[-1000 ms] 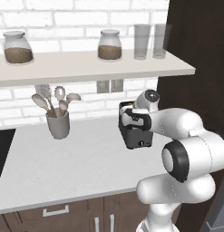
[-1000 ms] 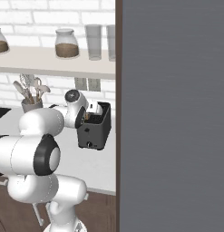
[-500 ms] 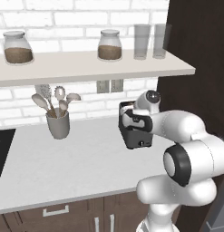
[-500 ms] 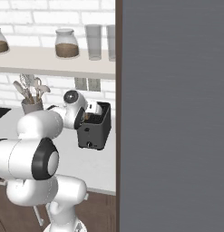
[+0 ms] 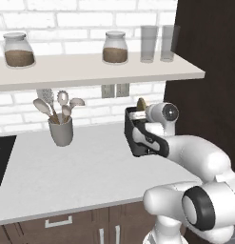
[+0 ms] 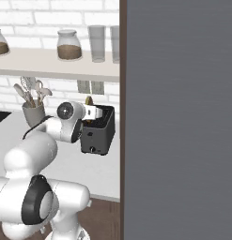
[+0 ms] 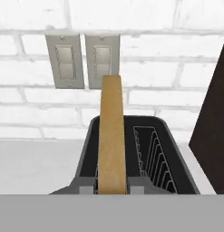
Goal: Start the toaster. Once the lever pops up, take the bread to the plate on the dining counter.
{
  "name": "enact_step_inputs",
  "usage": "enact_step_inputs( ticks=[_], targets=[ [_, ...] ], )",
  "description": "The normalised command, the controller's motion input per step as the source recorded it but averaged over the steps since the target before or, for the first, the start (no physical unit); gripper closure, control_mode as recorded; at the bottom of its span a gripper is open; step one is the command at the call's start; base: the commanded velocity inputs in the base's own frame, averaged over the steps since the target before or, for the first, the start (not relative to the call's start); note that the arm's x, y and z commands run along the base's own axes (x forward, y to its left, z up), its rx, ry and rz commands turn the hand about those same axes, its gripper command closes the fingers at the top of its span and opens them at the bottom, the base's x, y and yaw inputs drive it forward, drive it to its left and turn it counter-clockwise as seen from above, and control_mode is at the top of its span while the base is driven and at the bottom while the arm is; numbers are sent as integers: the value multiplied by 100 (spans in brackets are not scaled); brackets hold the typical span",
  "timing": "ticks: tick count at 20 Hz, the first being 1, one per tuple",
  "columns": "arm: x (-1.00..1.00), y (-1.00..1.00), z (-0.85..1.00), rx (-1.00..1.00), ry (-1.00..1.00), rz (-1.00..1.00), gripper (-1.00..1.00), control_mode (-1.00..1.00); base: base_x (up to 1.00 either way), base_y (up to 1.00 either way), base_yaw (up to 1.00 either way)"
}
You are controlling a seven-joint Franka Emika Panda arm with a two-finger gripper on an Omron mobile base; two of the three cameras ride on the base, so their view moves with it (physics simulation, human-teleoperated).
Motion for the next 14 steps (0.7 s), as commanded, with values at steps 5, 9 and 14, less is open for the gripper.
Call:
enact_step_inputs(
  ticks=[5, 9, 14],
  targets=[
    [-35, 0, 80, 0, -10, 0, 100, -100, 0, 0, 0],
    [-35, -1, 70, 0, 1, 0, 100, -100, 0, 0, 0],
    [-56, -3, 63, 0, 26, 0, 100, -100, 0, 0, 0]
  ],
)
